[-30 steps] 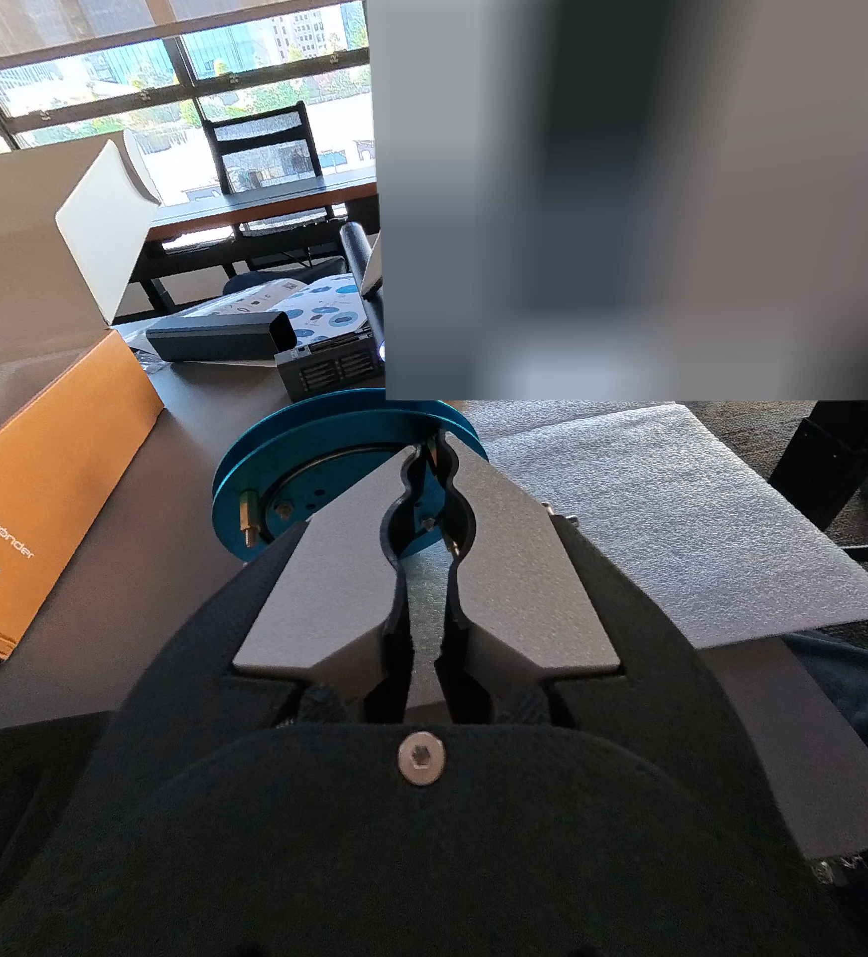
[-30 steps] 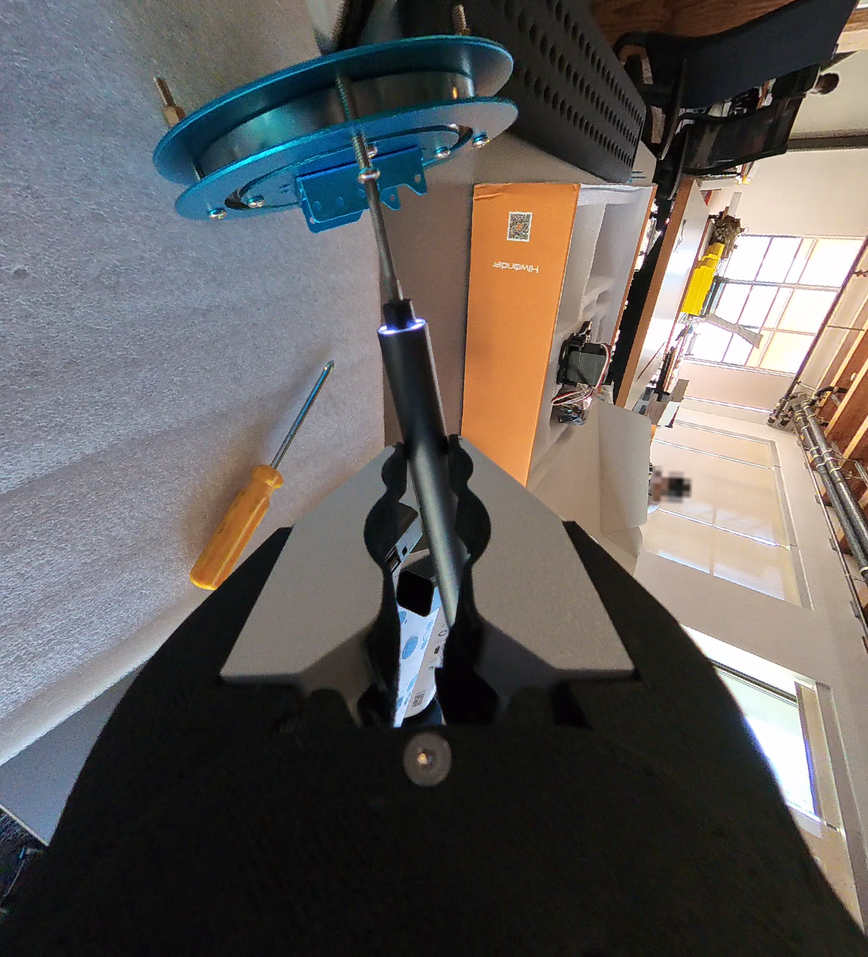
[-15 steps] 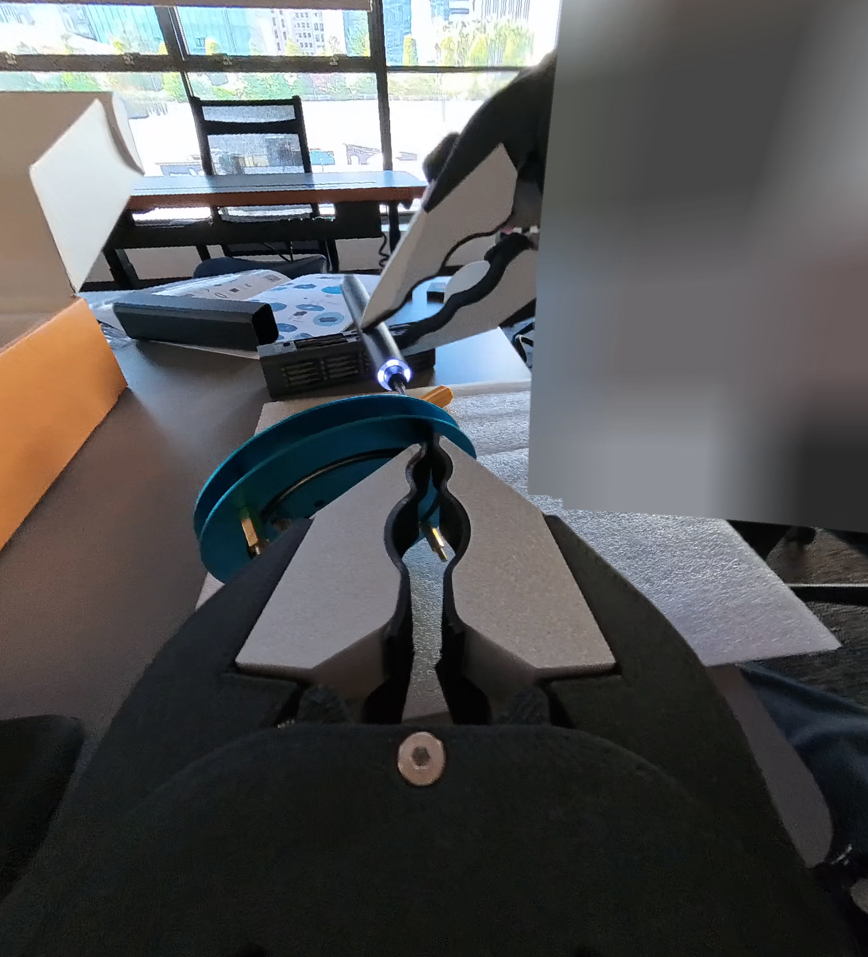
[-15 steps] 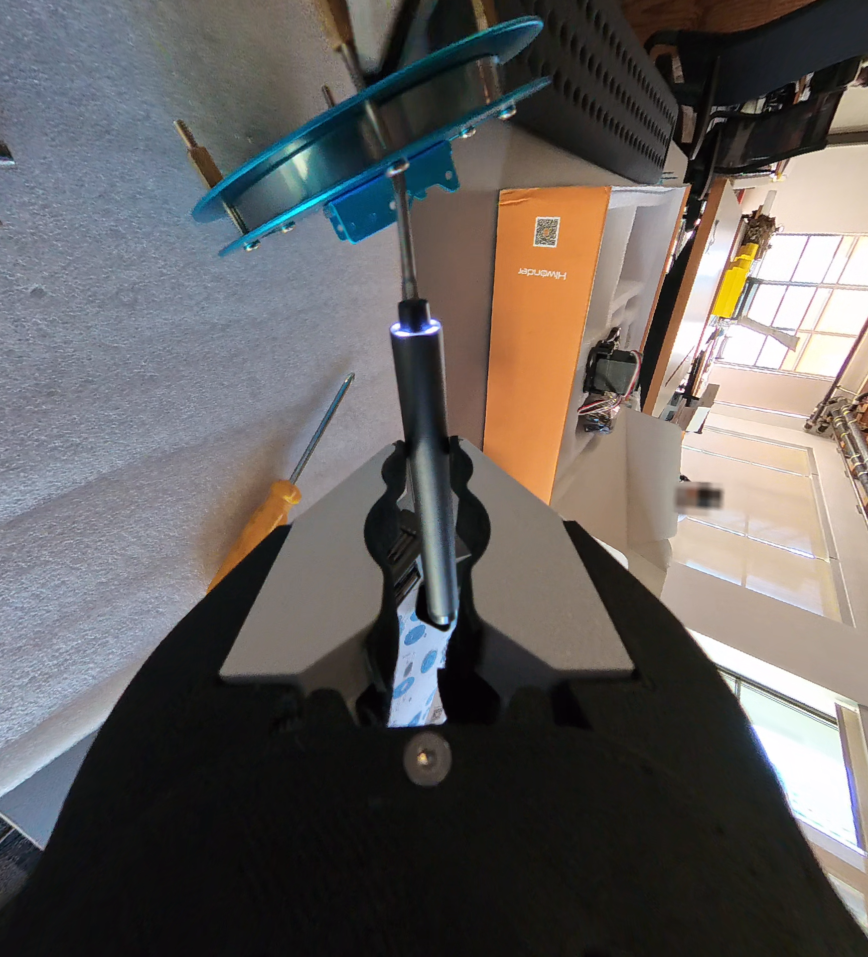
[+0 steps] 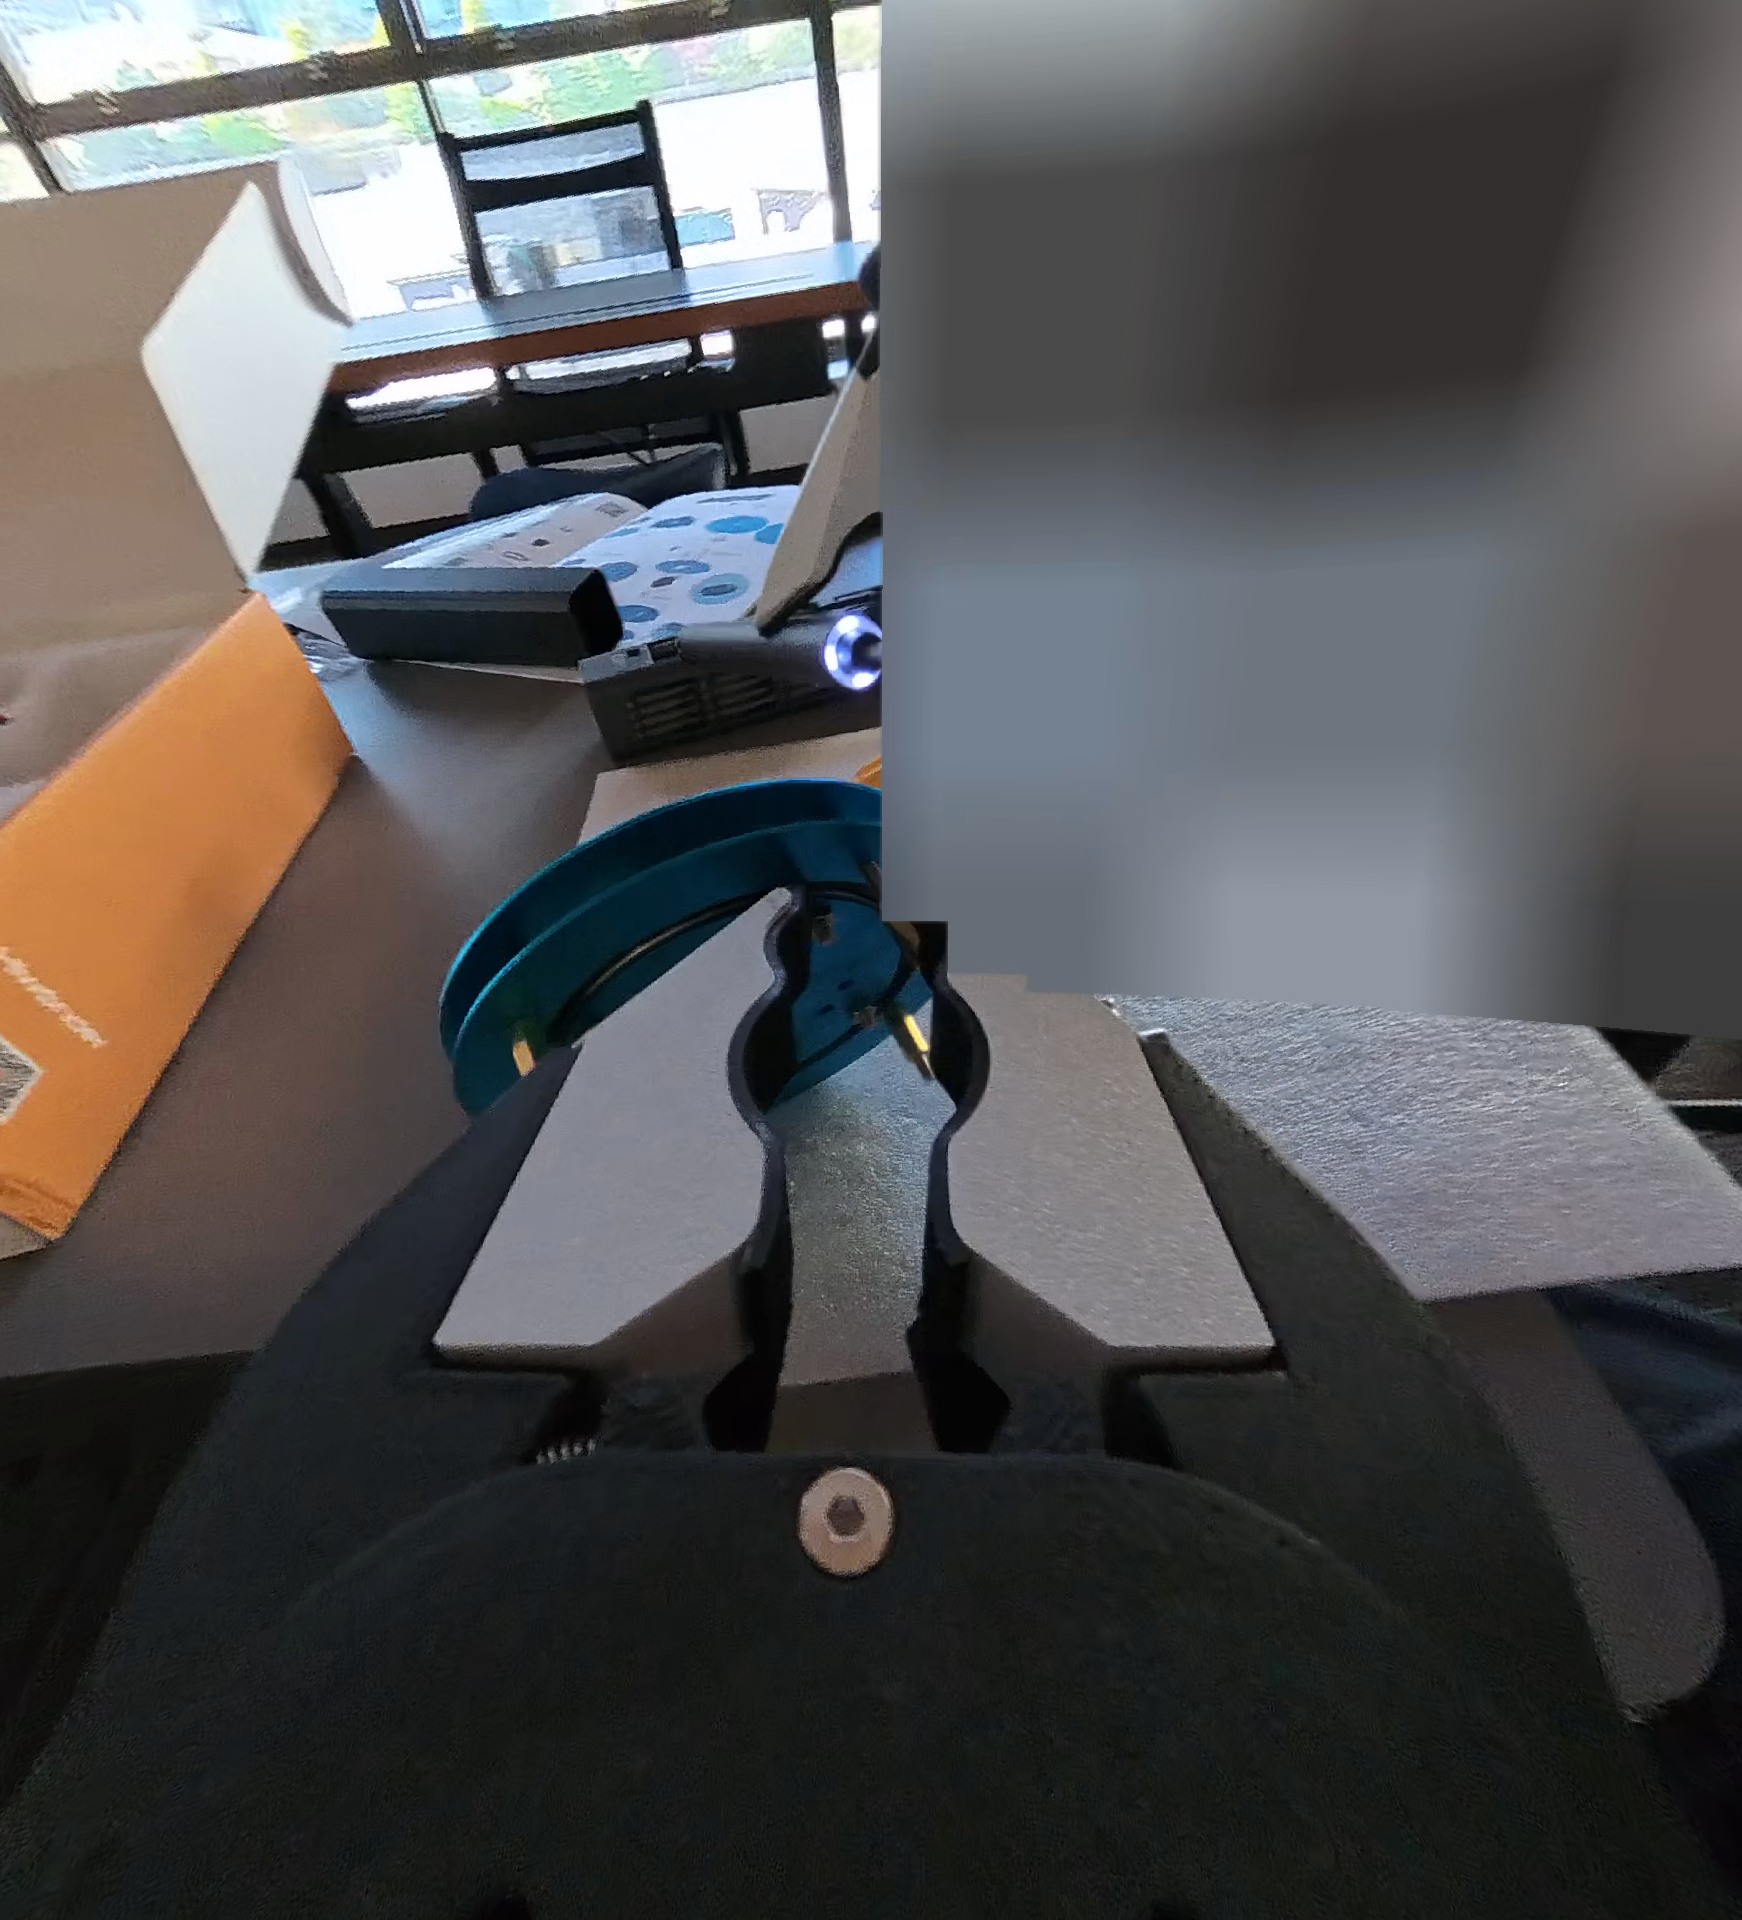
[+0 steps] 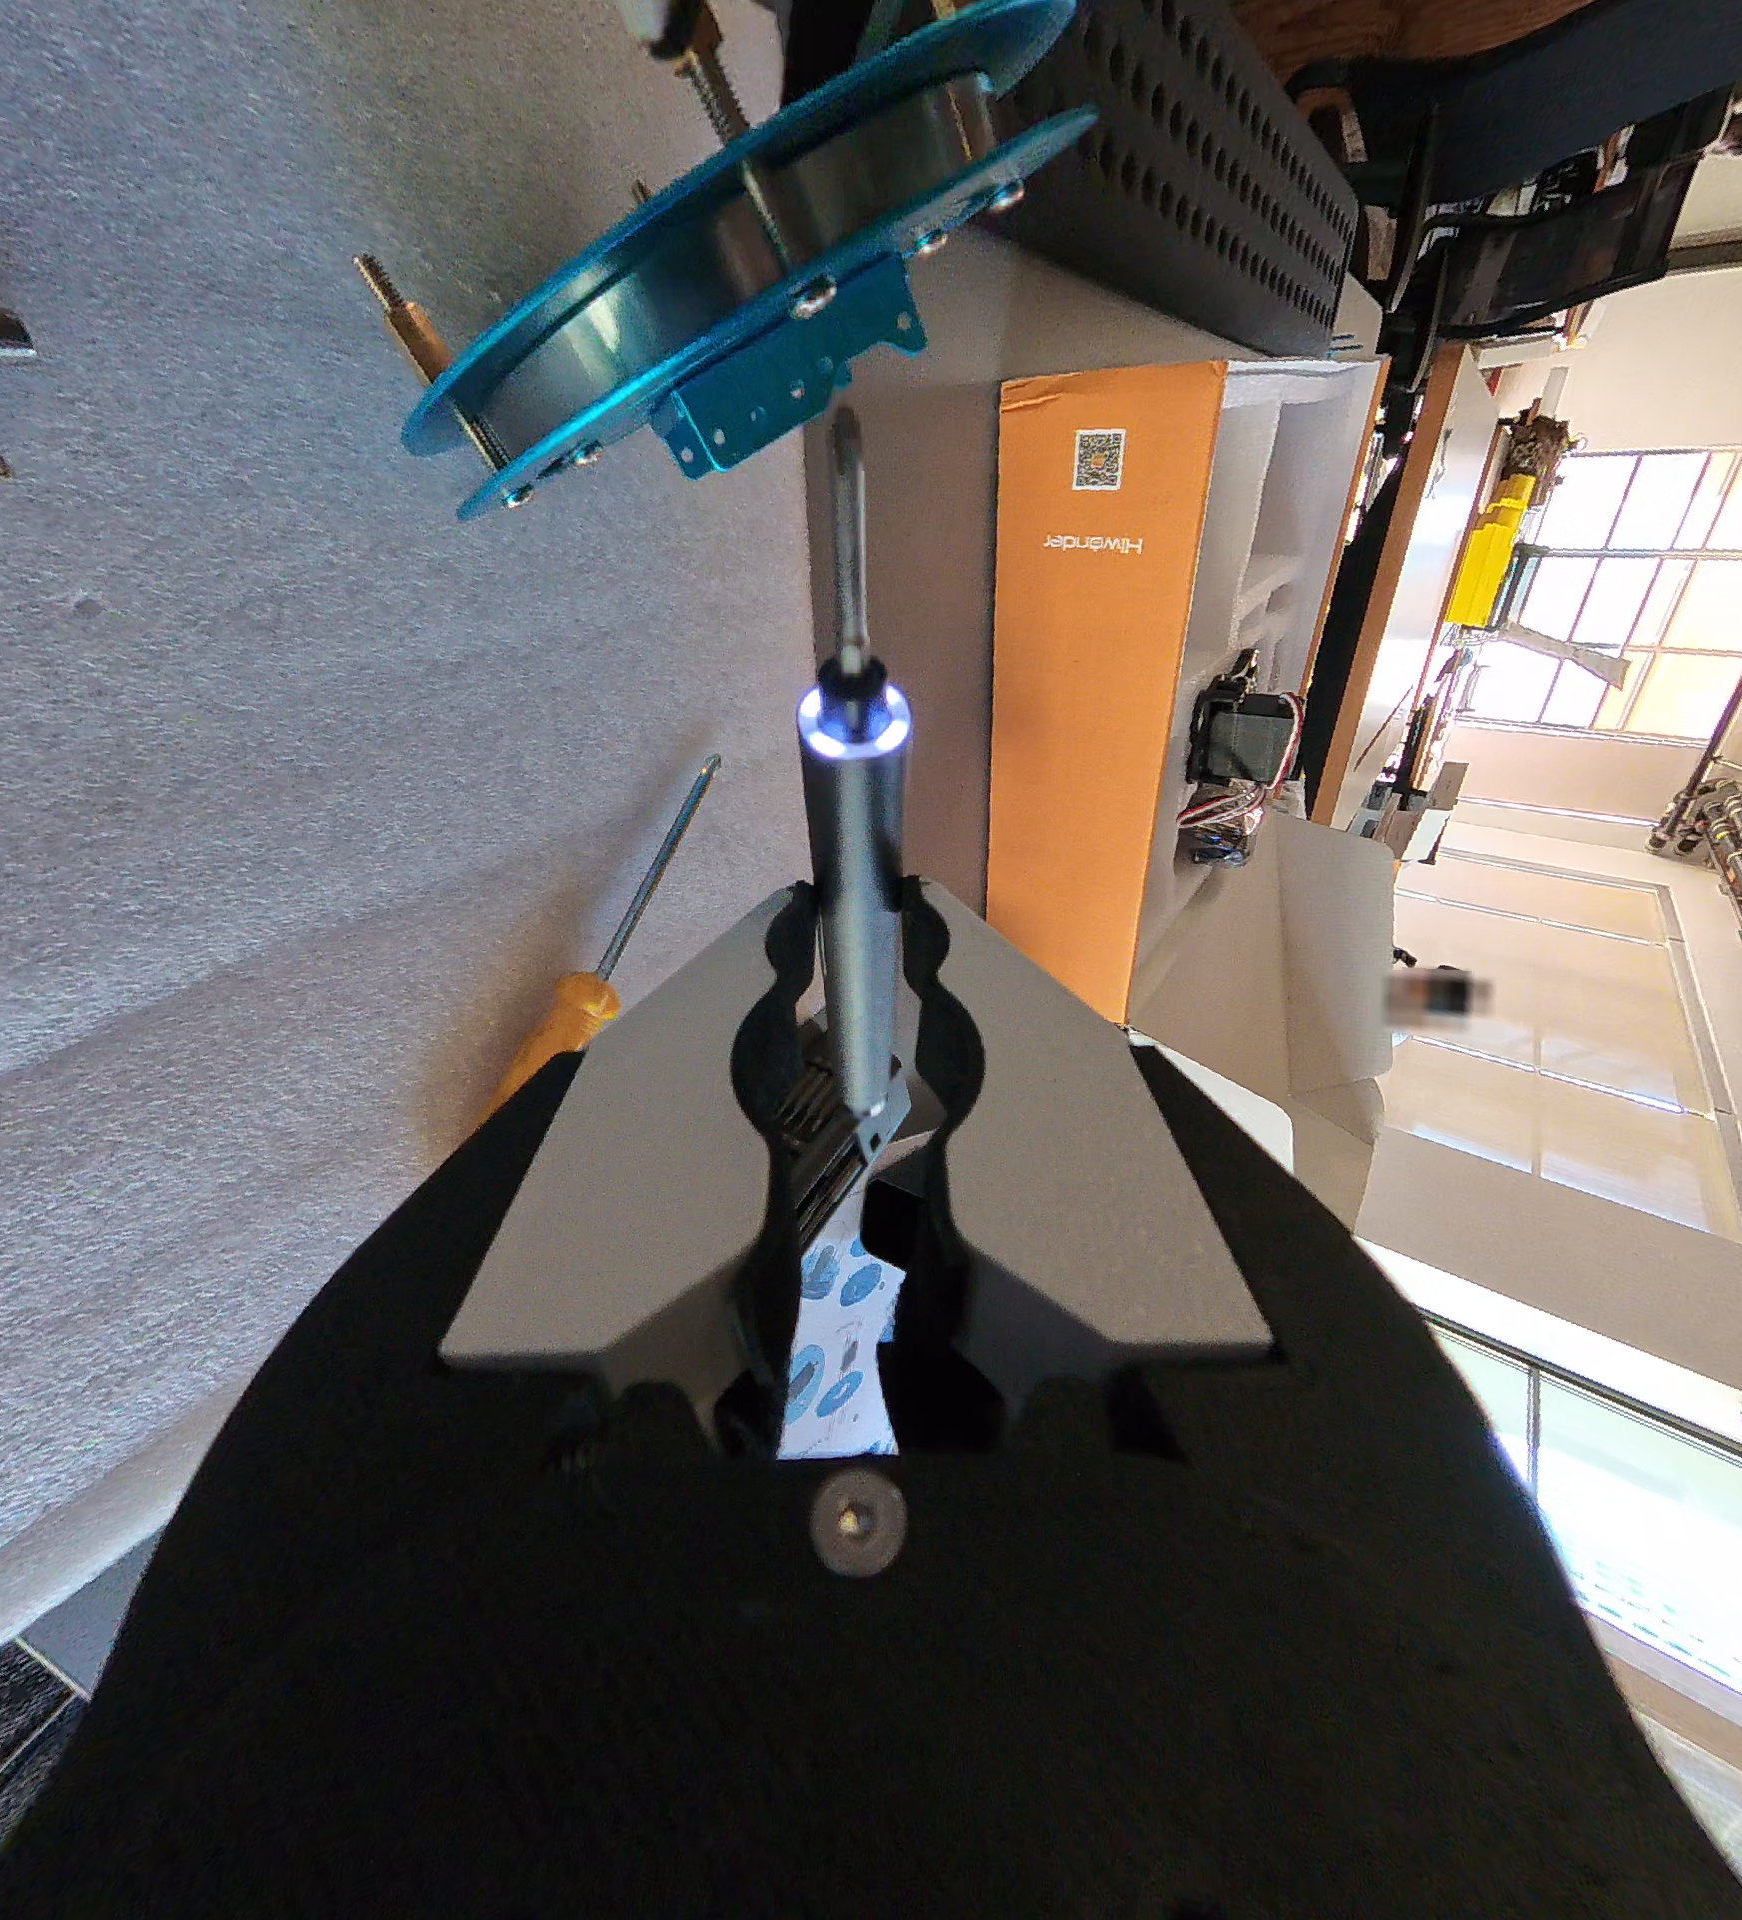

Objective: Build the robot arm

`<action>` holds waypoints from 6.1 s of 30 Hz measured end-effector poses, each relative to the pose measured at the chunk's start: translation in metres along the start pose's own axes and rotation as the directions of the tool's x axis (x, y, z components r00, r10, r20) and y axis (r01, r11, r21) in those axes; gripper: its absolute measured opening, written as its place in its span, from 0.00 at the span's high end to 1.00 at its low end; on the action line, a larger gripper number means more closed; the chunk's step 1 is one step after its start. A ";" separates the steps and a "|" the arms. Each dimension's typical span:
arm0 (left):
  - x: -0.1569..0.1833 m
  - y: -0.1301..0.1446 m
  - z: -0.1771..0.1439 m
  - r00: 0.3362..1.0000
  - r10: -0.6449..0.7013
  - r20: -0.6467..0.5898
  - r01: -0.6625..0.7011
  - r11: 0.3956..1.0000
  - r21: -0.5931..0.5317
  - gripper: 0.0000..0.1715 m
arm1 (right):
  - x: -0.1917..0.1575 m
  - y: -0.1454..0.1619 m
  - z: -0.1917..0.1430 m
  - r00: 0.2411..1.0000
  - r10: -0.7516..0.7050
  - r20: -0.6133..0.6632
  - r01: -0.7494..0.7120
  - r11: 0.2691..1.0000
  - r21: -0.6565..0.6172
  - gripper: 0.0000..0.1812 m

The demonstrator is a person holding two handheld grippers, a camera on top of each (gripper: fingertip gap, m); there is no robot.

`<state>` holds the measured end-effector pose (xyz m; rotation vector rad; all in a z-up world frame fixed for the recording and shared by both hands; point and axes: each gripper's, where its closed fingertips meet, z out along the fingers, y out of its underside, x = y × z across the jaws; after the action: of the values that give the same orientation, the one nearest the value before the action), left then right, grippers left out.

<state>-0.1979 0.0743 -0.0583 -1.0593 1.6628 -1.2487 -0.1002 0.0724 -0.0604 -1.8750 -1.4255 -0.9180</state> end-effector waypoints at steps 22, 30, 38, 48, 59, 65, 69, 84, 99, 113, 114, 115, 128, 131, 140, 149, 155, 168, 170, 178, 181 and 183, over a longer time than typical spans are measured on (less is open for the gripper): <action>0.007 0.002 0.003 0.998 0.040 -0.040 -0.040 0.999 -0.014 0.83 | -0.090 -0.007 0.009 0.984 -0.010 0.180 0.023 0.997 -0.070 0.88; 0.011 0.001 0.005 0.995 0.067 -0.078 -0.067 0.998 -0.002 0.79 | -0.024 -0.065 -0.014 0.465 0.813 0.352 -0.881 0.382 0.279 0.75; 0.006 -0.001 0.009 0.990 0.101 -0.103 -0.100 0.995 0.009 0.77 | -0.035 -0.071 0.028 0.357 0.916 0.182 -0.925 0.320 0.205 0.94; -0.017 -0.002 -0.009 1.000 -0.011 -0.020 0.012 0.997 0.074 0.82 | -0.030 -0.062 0.031 -0.015 0.987 0.163 -0.988 -0.040 0.150 0.94; -0.025 -0.010 0.010 0.990 -0.137 -0.009 0.137 0.985 0.106 0.84 | -0.031 -0.061 0.030 -0.212 0.976 0.049 -0.961 -0.217 0.173 0.94; -0.021 -0.009 0.012 0.938 -0.326 -0.120 0.340 0.932 0.123 0.92 | -0.027 -0.070 0.030 -0.215 0.970 -0.114 -0.954 -0.183 0.239 0.94; -0.029 -0.009 0.005 0.883 -0.431 -0.186 0.461 0.872 0.166 0.98 | -0.027 -0.074 0.030 -0.250 0.951 -0.181 -0.936 -0.189 0.297 0.93; -0.028 -0.008 -0.005 0.755 -0.529 -0.387 0.620 0.768 0.160 0.98 | -0.025 -0.092 0.027 -0.308 0.935 -0.173 -0.893 -0.222 0.390 0.91; -0.019 0.000 -0.018 0.705 -0.372 -0.603 0.453 0.891 -0.020 0.98 | -0.004 -0.094 -0.017 0.656 0.752 -0.065 -0.712 0.645 0.278 0.84; -0.011 0.001 -0.017 0.686 -0.367 -0.628 0.427 0.902 -0.060 0.98 | -0.007 -0.093 0.000 0.940 0.336 -0.063 -0.332 0.940 0.075 1.00; -0.010 0.001 -0.017 0.686 -0.367 -0.629 0.426 0.903 -0.062 0.98 | -0.008 -0.094 -0.001 0.942 0.331 -0.053 -0.326 0.942 0.075 0.99; -0.009 0.001 -0.017 0.687 -0.364 -0.628 0.423 0.904 -0.062 0.98 | -0.008 -0.094 -0.001 0.942 0.331 -0.048 -0.327 0.942 0.076 0.98; -0.009 0.003 -0.019 0.729 -0.314 -0.609 0.378 0.925 -0.024 0.98 | -0.010 -0.101 0.001 0.869 0.489 0.077 -0.495 0.862 0.109 0.98; -0.007 0.003 -0.019 0.759 -0.269 -0.593 0.338 0.941 0.006 0.98 | -0.013 -0.102 0.001 0.696 0.672 0.251 -0.708 0.700 0.091 0.98; -0.005 0.003 -0.019 0.809 -0.177 -0.561 0.250 0.967 0.054 0.98 | -0.020 -0.110 -0.004 0.038 0.771 0.636 -0.950 0.226 -0.217 0.98; -0.008 0.006 -0.024 0.800 -0.205 -0.564 0.277 0.960 0.044 0.98 | -0.052 0.046 -0.003 0.467 0.854 0.230 -0.876 0.482 -0.010 0.66; -0.007 0.006 -0.024 0.801 -0.204 -0.562 0.273 0.961 0.040 0.98 | -0.065 0.074 0.008 0.508 0.820 0.265 -0.844 0.535 -0.038 0.77; -0.006 0.004 -0.019 0.786 -0.254 -0.563 0.315 0.949 0.011 0.98 | -0.050 0.038 -0.020 0.659 0.742 0.125 -0.752 0.656 0.065 0.91; -0.005 0.005 -0.020 0.776 -0.266 -0.572 0.326 0.945 0.002 0.98 | -0.044 0.011 -0.047 0.756 0.654 0.015 -0.644 0.739 0.196 0.91; -0.003 0.006 -0.022 0.759 -0.280 -0.588 0.339 0.941 -0.011 0.98 | -0.053 -0.034 -0.069 0.835 0.550 -0.013 -0.531 0.811 0.244 0.91; -0.004 0.007 -0.023 0.759 -0.284 -0.586 0.343 0.939 -0.010 0.98 | -0.050 -0.031 -0.072 0.835 0.550 -0.021 -0.528 0.810 0.255 0.91; -0.004 0.007 -0.024 0.756 -0.282 -0.590 0.342 0.939 -0.011 0.98 | -0.050 -0.029 -0.072 0.832 0.555 -0.018 -0.533 0.806 0.258 0.91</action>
<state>-0.2202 0.0867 -0.0600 -0.9722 1.8858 -2.0220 -0.1490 -0.0056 -0.0577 -1.8703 -0.8137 -0.5066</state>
